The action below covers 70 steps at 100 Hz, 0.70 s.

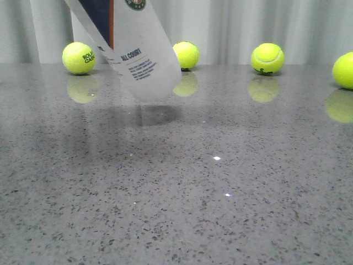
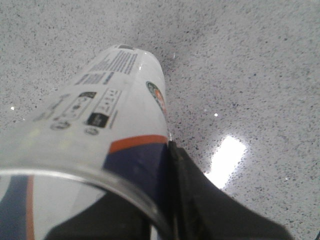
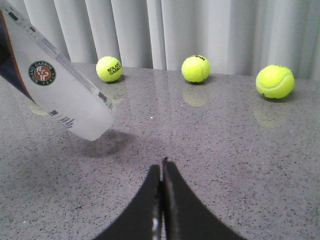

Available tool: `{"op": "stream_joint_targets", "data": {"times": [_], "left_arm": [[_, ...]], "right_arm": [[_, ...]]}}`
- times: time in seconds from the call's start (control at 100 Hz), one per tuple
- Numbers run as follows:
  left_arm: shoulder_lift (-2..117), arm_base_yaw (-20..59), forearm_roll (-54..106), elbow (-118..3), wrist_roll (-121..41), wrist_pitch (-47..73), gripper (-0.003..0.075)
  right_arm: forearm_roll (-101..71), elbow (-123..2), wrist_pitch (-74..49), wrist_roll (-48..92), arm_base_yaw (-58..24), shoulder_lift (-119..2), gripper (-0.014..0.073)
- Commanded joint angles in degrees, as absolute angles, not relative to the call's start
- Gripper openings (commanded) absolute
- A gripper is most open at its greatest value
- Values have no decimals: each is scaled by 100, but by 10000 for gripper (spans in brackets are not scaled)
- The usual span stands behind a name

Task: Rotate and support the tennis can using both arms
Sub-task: 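Swing the can upright with the left gripper and lower it onto the table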

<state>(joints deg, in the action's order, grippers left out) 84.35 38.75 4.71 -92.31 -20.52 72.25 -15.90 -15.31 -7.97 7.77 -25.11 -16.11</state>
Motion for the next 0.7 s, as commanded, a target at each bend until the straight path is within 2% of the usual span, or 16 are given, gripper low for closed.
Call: {"op": "stream_joint_targets", "data": {"times": [0.0, 0.25, 0.37, 0.48, 0.54, 0.6, 0.69], "left_arm": [[8296, 3949, 497, -9410, -1993, 7315, -18], [8320, 3949, 497, -9410, -2026, 7291, 7], [8320, 3949, 497, -9410, -2026, 7281, 139], [8320, 3949, 429, -9410, -2026, 7177, 349], [8320, 3949, 417, -9410, -2015, 7114, 424], [8320, 3949, 417, -9410, -1987, 6971, 456], [8320, 3949, 417, -9410, -1980, 6767, 454]], "right_arm": [[-1630, -1694, -371, 813, -2514, -1643, -59], [-1630, -1694, -371, 813, -2514, -1643, -59], [-1630, -1694, -371, 813, -2514, -1643, -59], [-1630, -1694, -371, 813, -2514, -1643, -59], [-1630, -1694, -371, 813, -2514, -1643, -59], [-1630, -1694, -371, 813, -2514, -1643, -59], [-1630, -1694, -371, 813, -2514, -1643, -59]]}}
